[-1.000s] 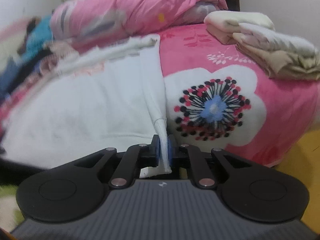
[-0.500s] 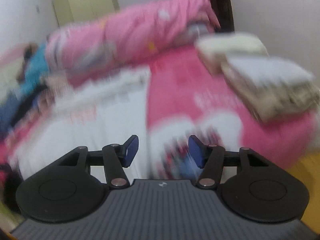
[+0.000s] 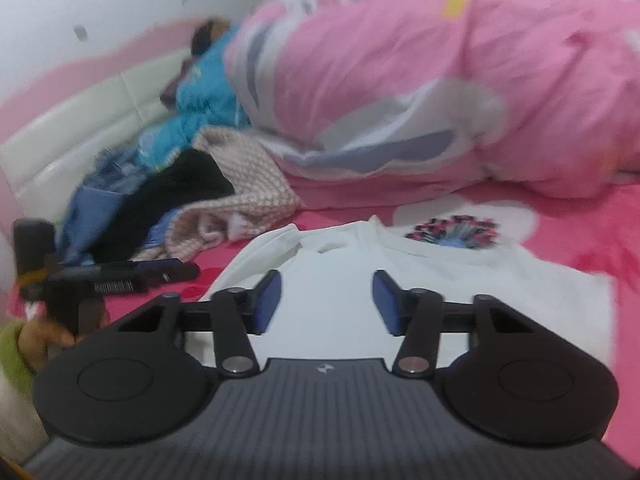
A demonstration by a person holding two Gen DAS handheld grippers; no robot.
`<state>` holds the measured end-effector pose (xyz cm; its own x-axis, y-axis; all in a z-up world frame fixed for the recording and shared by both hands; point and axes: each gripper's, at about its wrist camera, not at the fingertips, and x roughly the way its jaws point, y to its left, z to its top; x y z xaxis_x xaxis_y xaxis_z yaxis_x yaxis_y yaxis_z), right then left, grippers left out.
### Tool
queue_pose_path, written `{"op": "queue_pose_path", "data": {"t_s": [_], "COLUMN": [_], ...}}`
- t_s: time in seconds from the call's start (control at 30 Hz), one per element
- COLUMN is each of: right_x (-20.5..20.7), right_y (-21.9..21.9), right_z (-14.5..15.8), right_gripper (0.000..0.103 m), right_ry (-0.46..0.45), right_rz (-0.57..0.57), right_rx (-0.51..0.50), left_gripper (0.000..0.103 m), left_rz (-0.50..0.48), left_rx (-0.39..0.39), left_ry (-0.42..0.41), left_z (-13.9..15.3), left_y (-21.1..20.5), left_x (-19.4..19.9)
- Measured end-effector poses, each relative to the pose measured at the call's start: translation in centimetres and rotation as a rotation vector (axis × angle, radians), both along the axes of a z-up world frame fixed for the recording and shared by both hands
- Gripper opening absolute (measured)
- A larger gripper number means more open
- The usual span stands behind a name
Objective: Fold clothes
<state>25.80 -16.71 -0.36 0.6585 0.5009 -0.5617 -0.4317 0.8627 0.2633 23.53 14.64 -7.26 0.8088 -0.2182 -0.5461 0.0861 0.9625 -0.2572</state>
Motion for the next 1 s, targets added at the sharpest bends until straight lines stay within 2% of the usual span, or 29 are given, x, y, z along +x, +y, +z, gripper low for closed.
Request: {"op": "queue_pose_path", "data": {"t_s": [0.1,0.27,0.3,0.37,0.4,0.5,0.6,0.73,0.87,0.93,1.0], "right_x": [5.9,14.4,15.8,18.0,19.1,19.3,16.9,13.8,13.4,14.2,15.3], "right_y": [2.8,7.4,7.7,7.9,7.9,7.4,7.4,8.5,9.2,9.9,11.5], "right_z": [-2.7,-7.5,-8.2,-9.3,-9.9,-8.8,-7.0,-6.3,-5.8,-5.2,-5.5], "right_gripper": [0.020,0.019,0.018,0.005,0.002,0.009,0.010,0.029,0.031,0.038,0.058], "right_ry": [0.083,0.168,0.182,0.181,0.181,0.132,0.102,0.125,0.173,0.165,0.198], "right_rz": [0.021,0.056,0.035,-0.029,-0.061,-0.160,-0.051,0.099,0.111,0.112,0.153], "right_rx": [-0.032,-0.114,-0.113,-0.084,-0.070,-0.012,0.039,0.027,0.059,0.069,0.013], "left_gripper": [0.065,0.063,0.063,0.063,0.063,0.063,0.063,0.063,0.062,0.062,0.062], "left_rz": [0.012,0.024,0.022,0.019,0.018,0.023,0.037,0.068,0.061,0.053,0.048], "left_rx": [-0.057,-0.156,-0.173,-0.196,-0.207,-0.262,-0.325,-0.379,-0.346,-0.318,-0.295], "left_ry": [0.027,0.074,0.074,0.073,0.072,0.073,0.067,0.068,0.060,0.056,0.053], "left_z": [-2.5,-4.6,-4.7,-4.8,-4.9,-4.9,-4.7,-4.8,-4.8,-4.8,-4.8], "left_y": [1.2,3.3,3.6,3.9,4.1,4.9,5.9,6.9,6.4,5.9,5.6], "left_x": [0.7,0.9,1.0,1.0,1.0,1.0,0.9,1.3,1.3,1.3,1.3]}}
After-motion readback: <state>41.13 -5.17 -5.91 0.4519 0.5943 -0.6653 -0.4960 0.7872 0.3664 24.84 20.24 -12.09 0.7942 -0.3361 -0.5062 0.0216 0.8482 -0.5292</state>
